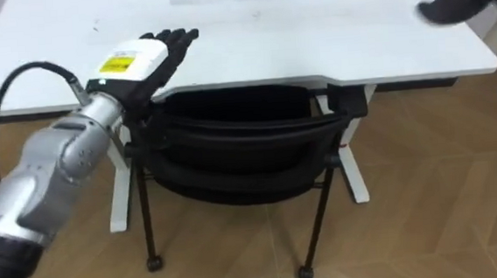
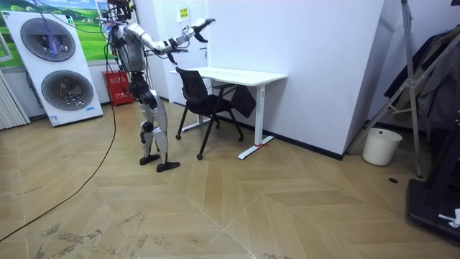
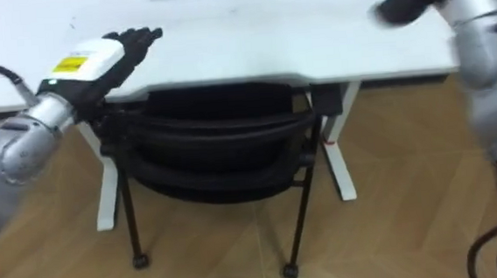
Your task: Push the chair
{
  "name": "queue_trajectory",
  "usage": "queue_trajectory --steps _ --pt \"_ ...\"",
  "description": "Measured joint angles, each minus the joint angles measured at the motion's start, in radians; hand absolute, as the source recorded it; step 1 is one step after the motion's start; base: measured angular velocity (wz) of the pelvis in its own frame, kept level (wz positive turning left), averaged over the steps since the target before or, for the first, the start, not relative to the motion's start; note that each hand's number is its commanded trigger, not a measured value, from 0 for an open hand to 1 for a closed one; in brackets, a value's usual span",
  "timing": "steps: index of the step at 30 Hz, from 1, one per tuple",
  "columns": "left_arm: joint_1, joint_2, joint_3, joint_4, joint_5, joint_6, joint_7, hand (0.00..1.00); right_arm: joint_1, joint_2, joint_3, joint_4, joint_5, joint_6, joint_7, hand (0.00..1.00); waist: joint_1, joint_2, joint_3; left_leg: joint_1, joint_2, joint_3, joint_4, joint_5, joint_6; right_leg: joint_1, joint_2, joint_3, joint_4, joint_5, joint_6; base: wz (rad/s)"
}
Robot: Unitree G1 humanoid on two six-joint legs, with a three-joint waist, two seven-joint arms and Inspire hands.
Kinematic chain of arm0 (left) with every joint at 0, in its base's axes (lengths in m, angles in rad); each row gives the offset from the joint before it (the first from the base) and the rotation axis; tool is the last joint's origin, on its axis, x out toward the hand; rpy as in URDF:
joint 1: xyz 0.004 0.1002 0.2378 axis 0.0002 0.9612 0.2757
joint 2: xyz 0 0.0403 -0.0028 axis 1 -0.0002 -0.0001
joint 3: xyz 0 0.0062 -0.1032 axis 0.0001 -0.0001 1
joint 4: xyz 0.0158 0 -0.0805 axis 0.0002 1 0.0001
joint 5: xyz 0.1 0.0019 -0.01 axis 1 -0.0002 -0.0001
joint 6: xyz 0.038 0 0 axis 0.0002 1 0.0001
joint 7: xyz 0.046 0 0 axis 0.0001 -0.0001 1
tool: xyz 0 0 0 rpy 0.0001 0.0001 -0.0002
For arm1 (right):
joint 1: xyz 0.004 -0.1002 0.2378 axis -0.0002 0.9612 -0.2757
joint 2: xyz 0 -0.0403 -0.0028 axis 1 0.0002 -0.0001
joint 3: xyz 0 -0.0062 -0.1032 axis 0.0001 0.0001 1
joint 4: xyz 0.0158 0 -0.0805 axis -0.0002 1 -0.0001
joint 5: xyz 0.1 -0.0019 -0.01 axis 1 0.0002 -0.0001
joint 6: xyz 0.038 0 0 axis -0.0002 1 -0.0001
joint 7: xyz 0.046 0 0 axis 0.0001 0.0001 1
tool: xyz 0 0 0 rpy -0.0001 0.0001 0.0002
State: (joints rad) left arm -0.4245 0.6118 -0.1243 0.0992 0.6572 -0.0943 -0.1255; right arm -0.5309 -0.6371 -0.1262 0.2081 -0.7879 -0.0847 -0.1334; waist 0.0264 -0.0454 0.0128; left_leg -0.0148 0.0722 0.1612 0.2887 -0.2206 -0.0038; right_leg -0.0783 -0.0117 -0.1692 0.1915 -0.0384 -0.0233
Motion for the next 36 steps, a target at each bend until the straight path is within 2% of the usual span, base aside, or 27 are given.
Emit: queue_trajectory --steps 2,4,7,8,10,12,14,15,17,18,22,23,24,25,26,27,28,29,30,31,32,33,34,35,36 --pt "-0.069 0.010 0.151 -0.006 -0.027 0.008 0.111 0.00 0.024 -0.023 -0.032 -0.052 0.008 -0.008 -0.049 0.00 -0.011 0.006 -0.0005 0.015 -0.004 0.002 -0.026 0.004 -0.004 0.007 0.000 0.002 -0.008 -0.002 0.000 -0.05" --pt "-0.075 0.028 0.229 -0.035 -0.048 0.009 0.183 0.00 0.034 -0.045 -0.039 -0.071 0.049 -0.008 -0.070 0.00 -0.026 0.011 -0.0034 0.038 -0.010 0.009 -0.054 0.012 -0.004 0.010 -0.003 0.006 0.000 -0.011 0.002 -0.08" --pt "-0.074 0.034 0.300 -0.069 -0.070 0.001 0.265 0.00 0.041 -0.086 -0.084 -0.079 0.111 0.008 -0.099 0.00 -0.031 0.018 -0.0086 0.060 -0.016 0.025 -0.095 0.026 -0.003 0.007 -0.004 0.017 0.000 -0.015 0.005 -0.11" --pt "-0.063 0.035 0.331 -0.069 -0.076 -0.001 0.291 0.00 0.042 -0.087 -0.108 -0.099 0.131 0.018 -0.106 0.00 -0.038 0.019 -0.0108 0.064 -0.016 0.028 -0.102 0.026 -0.003 0.006 -0.002 0.020 -0.001 -0.018 0.005 -0.08" --pt "-0.038 0.037 0.385 -0.071 -0.076 0.003 0.329 0.00 0.056 -0.093 -0.156 -0.138 0.156 0.017 -0.134 0.00 -0.055 0.020 -0.0117 0.062 -0.014 0.029 -0.103 0.026 -0.004 0.004 0.001 0.024 -0.006 -0.018 0.006 -0.06" --pt "-0.010 0.037 0.423 -0.072 -0.075 0.011 0.363 0.00 0.076 -0.124 -0.197 -0.148 0.162 0.010 -0.177 0.00 -0.061 0.019 -0.0134 0.062 -0.014 0.028 -0.102 0.026 -0.004 0.004 0.000 0.027 -0.008 -0.020 0.008 -0.08" --pt "0.065 0.038 0.485 -0.101 -0.076 0.010 0.409 0.00 0.124 -0.172 -0.254 -0.157 0.204 -0.002 -0.225 0.00 -0.070 0.018 -0.0188 0.067 -0.014 0.028 -0.102 0.026 -0.004 0.005 0.002 0.035 -0.010 -0.020 0.008 -0.13" --pt "0.091 0.038 0.505 -0.113 -0.076 0.010 0.424 0.00 0.144 -0.176 -0.274 -0.165 0.212 -0.003 -0.237 0.00 -0.072 0.018 -0.0193 0.070 -0.014 0.029 -0.103 0.026 -0.004 0.006 0.003 0.038 -0.010 -0.020 0.008 -0.17" --pt "0.196 0.038 0.581 -0.140 -0.078 0.010 0.490 0.00 0.253 -0.177 -0.370 -0.216 0.247 -0.009 -0.294 0.00 -0.074 0.018 -0.0231 0.082 -0.012 0.027 -0.104 0.026 -0.005 0.014 0.008 0.048 -0.010 -0.020 0.008 -0.18" --pt "0.215 0.038 0.596 -0.140 -0.080 0.011 0.507 0.00 0.281 -0.177 -0.392 -0.223 0.257 -0.010 -0.311 0.00 -0.076 0.018 -0.0232 0.086 -0.011 0.027 -0.105 0.026 -0.005 0.017 0.008 0.050 -0.010 -0.020 0.008 -0.11" --pt "0.363 0.034 0.706 -0.138 -0.189 0.006 0.624 0.00 0.458 -0.174 -0.516 -0.220 0.388 -0.021 -0.393 0.00 -0.085 0.024 -0.0246 0.114 -0.012 0.029 -0.134 0.021 -0.012 0.027 0.013 0.063 -0.010 -0.032 0.009 -0.06" --pt "0.431 0.028 0.748 -0.138 -0.240 -0.002 0.661 0.00 0.516 -0.160 -0.557 -0.222 0.448 -0.030 -0.416 0.00 -0.090 0.028 -0.0236 0.117 -0.012 0.028 -0.144 0.020 -0.012 0.027 0.015 0.065 -0.008 -0.034 0.008 -0.05" --pt "0.470 0.022 0.767 -0.137 -0.265 -0.002 0.680 0.00 0.547 -0.151 -0.578 -0.222 0.479 -0.033 -0.431 0.00 -0.093 0.030 -0.0234 0.119 -0.012 0.028 -0.146 0.020 -0.012 0.027 0.016 0.066 -0.007 -0.035 0.007 -0.07" --pt "0.545 -0.005 0.806 -0.133 -0.312 -0.003 0.718 0.00 0.603 -0.123 -0.620 -0.223 0.522 -0.034 -0.467 0.00 -0.096 0.037 -0.0222 0.131 -0.011 0.030 -0.155 0.016 -0.013 0.030 0.021 0.081 -0.004 -0.039 0.007 -0.11" --pt "0.617 -0.048 0.835 -0.116 -0.357 -0.012 0.765 0.00 0.657 -0.082 -0.656 -0.223 0.562 -0.038 -0.509 0.00 -0.098 0.040 -0.0249 0.138 -0.011 0.036 -0.156 0.015 -0.014 0.030 0.023 0.087 0.004 -0.045 0.008 -0.18" --pt "0.653 -0.076 0.844 -0.108 -0.389 -0.016 0.790 0.00 0.689 -0.061 -0.672 -0.222 0.590 -0.040 -0.531 0.00 -0.099 0.042 -0.0253 0.145 -0.011 0.046 -0.157 0.012 -0.014 0.029 0.024 0.091 0.013 -0.050 0.009 -0.21" --pt "0.721 -0.138 0.851 -0.090 -0.468 -0.024 0.840 0.00 0.761 -0.013 -0.693 -0.222 0.671 -0.049 -0.571 0.00 -0.097 0.050 -0.0240 0.154 -0.011 0.054 -0.156 0.006 -0.014 0.029 0.025 0.100 0.032 -0.062 0.009 -0.18" --pt "0.777 -0.194 0.846 -0.048 -0.551 -0.033 0.886 0.00 0.830 0.048 -0.696 -0.223 0.755 -0.054 -0.609 0.00 -0.094 0.049 -0.0180 0.160 -0.012 0.054 -0.155 0.000 -0.015 0.026 0.023 0.102 0.049 -0.075 0.009 -0.12" --pt "0.797 -0.217 0.842 -0.020 -0.594 -0.037 0.903 0.00 0.857 0.086 -0.696 -0.223 0.800 -0.057 -0.620 0.00 -0.094 0.048 -0.0178 0.162 -0.012 0.054 -0.153 -0.001 -0.015 0.023 0.022 0.103 0.059 -0.082 0.009 -0.04" --pt "0.824 -0.263 0.830 0.061 -0.672 -0.038 0.933 0.00 0.908 0.174 -0.696 -0.218 0.898 -0.056 -0.639 0.00 -0.095 0.047 -0.0177 0.162 -0.014 0.054 -0.152 -0.003 -0.016 0.016 0.020 0.103 0.073 -0.093 0.013 0.00" --pt "0.838 -0.304 0.826 0.135 -0.746 -0.037 0.952 0.00 0.941 0.246 -0.696 -0.199 0.991 -0.052 -0.653 0.00 -0.099 0.048 -0.0170 0.154 -0.015 0.054 -0.146 -0.006 -0.016 0.002 0.018 0.104 0.086 -0.097 0.011 0.00" --pt "0.843 -0.323 0.823 0.159 -0.793 -0.036 0.963 0.00 0.956 0.275 -0.695 -0.186 1.045 -0.051 -0.658 0.00 -0.101 0.049 -0.0177 0.145 -0.015 0.052 -0.138 -0.010 -0.016 -0.007 0.017 0.103 0.088 -0.099 0.013 0.00" --pt "0.852 -0.350 0.809 0.211 -0.870 -0.040 0.990 0.00 0.983 0.324 -0.693 -0.151 1.138 -0.050 -0.664 0.00 -0.103 0.049 -0.0182 0.132 -0.014 0.051 -0.130 -0.012 -0.015 -0.010 0.016 0.104 0.089 -0.098 0.011 0.04" --pt "0.869 -0.361 0.785 0.275 -0.938 -0.047 0.999 0.00 1.005 0.358 -0.684 -0.082 1.202 -0.057 -0.660 0.00 -0.103 0.050 -0.0182 0.130 -0.014 0.050 -0.129 -0.012 -0.015 -0.011 0.016 0.108 0.088 -0.095 0.008 0.00" --pt "0.876 -0.368 0.774 0.308 -0.961 -0.052 0.998 0.00 1.010 0.372 -0.679 -0.038 1.233 -0.058 -0.654 0.00 -0.103 0.050 -0.0189 0.131 -0.013 0.050 -0.129 -0.012 -0.015 -0.010 0.017 0.108 0.087 -0.095 0.008 0.00"
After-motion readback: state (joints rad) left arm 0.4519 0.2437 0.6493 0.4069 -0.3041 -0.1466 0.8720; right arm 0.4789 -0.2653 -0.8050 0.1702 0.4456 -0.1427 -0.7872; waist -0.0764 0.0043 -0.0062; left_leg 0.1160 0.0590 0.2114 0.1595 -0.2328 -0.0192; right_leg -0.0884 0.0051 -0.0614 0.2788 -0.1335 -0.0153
